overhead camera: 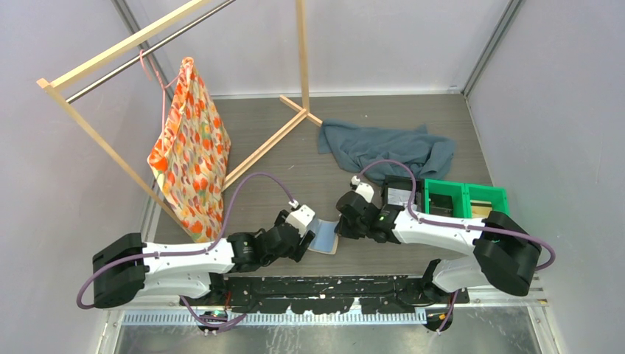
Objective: Take the credit cards out of the card holder
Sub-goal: Remove the credit card from the card holder.
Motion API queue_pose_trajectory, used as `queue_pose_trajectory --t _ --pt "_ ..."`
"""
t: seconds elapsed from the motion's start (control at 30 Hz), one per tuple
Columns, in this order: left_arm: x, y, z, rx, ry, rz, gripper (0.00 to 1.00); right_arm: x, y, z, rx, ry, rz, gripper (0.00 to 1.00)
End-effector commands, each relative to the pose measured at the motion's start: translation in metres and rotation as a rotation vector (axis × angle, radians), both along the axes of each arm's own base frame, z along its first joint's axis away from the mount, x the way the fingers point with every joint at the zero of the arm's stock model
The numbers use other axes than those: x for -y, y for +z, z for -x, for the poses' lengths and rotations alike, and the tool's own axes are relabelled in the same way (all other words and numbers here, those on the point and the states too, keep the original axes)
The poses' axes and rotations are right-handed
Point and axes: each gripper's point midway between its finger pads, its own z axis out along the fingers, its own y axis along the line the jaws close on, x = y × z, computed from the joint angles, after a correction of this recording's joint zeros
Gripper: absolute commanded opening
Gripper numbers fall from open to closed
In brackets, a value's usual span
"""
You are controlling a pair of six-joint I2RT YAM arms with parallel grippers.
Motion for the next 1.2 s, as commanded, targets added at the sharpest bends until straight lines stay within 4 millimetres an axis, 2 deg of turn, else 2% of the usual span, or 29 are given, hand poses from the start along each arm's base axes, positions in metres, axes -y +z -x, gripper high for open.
queue_pose_trajectory --t 0.0,0.2,0.4,0.5,0.57,0.6,0.7,0.77,0.8,0.9,0.97,1.07,1.13,1.17 --pt "0.012 0.016 -0.003 0.020 -0.002 0.077 0.66 0.003 0.004 -0.002 0.021 0.012 -0.010 0.01" --pt "0.014 0.011 -0.002 0.010 -0.007 0.071 0.66 0.000 0.002 -0.002 0.013 0.016 -0.018 0.01" --pt "0.019 0.020 -0.008 0.029 0.017 0.090 0.66 0.003 -0.002 -0.001 0.012 0.025 0.006 0.00" --pt "0.017 0.025 -0.007 0.007 0.034 0.077 0.68 0.017 -0.004 -0.003 0.029 0.032 0.071 0.01" --pt "0.019 0.031 -0.006 -0.021 0.061 0.087 0.69 0.037 -0.010 -0.006 0.023 0.010 0.136 0.01" --pt "0.018 0.032 -0.006 -0.037 0.080 0.086 0.69 0.043 -0.010 -0.009 0.020 0.000 0.147 0.06" --pt "0.017 0.036 -0.007 -0.086 0.146 0.106 0.64 0.057 -0.002 -0.012 0.034 -0.033 0.168 0.37" --pt "0.015 0.038 -0.012 -0.143 0.202 0.132 0.55 0.058 0.015 -0.015 0.069 -0.061 0.134 0.48" --pt "0.018 0.040 -0.012 -0.177 0.212 0.157 0.52 0.059 0.022 -0.016 0.084 -0.079 0.115 0.50" --pt "0.029 0.045 -0.010 -0.239 0.186 0.224 0.45 0.049 0.045 -0.021 0.119 -0.136 -0.015 0.50" --pt "0.036 0.048 -0.010 -0.256 0.178 0.256 0.42 0.026 0.056 -0.023 0.126 -0.155 -0.175 0.48" --pt "0.038 0.043 -0.013 -0.292 0.190 0.279 0.32 -0.006 0.058 -0.024 0.113 -0.161 -0.339 0.44" --pt "0.041 0.039 -0.016 -0.325 0.184 0.318 0.19 -0.021 0.047 -0.023 0.080 -0.152 -0.355 0.41" --pt "0.038 0.031 -0.018 -0.339 0.196 0.316 0.16 -0.030 0.046 -0.025 0.074 -0.147 -0.379 0.39"
